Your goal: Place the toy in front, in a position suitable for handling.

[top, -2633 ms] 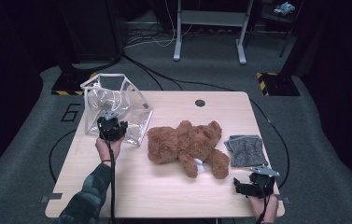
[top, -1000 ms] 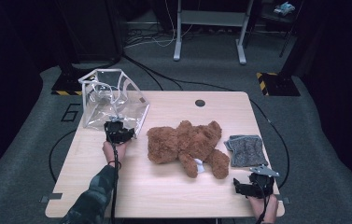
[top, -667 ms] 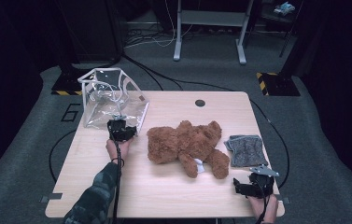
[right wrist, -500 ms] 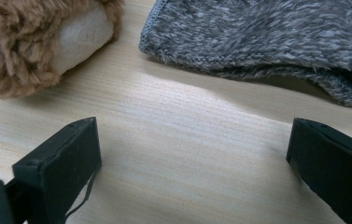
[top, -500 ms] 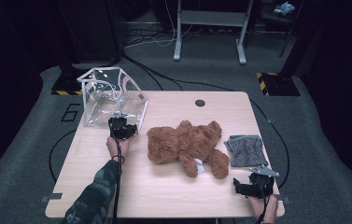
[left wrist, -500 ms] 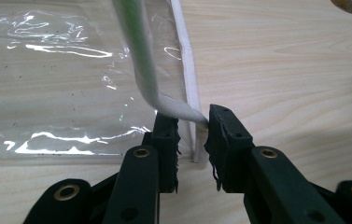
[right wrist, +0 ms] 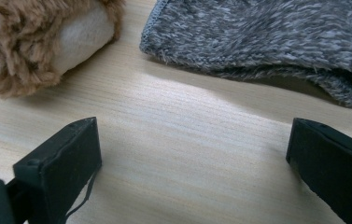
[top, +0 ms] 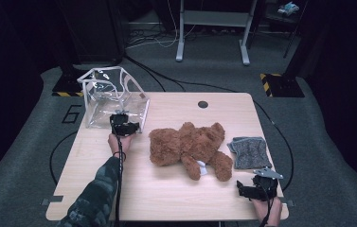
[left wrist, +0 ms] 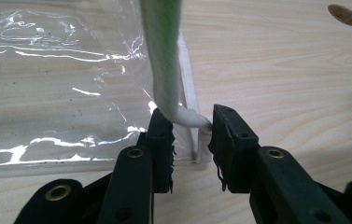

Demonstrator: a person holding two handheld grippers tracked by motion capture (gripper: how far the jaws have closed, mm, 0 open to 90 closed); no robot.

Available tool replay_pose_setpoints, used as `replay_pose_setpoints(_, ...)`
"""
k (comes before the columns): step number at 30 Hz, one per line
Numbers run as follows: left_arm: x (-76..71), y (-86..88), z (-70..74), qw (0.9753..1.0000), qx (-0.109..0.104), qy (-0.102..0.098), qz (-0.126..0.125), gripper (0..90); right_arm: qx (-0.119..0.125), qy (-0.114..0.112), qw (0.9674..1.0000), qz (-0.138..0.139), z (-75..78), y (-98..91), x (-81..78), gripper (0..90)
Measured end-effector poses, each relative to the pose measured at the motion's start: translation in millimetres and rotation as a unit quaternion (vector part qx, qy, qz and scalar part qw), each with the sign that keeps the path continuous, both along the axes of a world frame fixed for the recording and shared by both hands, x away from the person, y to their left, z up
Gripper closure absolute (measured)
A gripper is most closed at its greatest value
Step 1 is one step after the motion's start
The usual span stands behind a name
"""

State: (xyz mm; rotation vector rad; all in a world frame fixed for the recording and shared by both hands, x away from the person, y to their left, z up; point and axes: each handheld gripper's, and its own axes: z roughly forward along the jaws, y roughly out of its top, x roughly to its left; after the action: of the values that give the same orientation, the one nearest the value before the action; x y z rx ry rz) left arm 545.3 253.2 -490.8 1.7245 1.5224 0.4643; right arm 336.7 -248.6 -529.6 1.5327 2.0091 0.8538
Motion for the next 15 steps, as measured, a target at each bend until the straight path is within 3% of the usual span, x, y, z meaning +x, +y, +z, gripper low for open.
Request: replay_pose_setpoints(15, 17.4, 2.7, 2.7, 0.9998, 0.006, 0.015, -0.012, 66.6, 0.000, 0.000, 1.0000, 0.000, -0.1, 0.1, 0.2, 2.3)
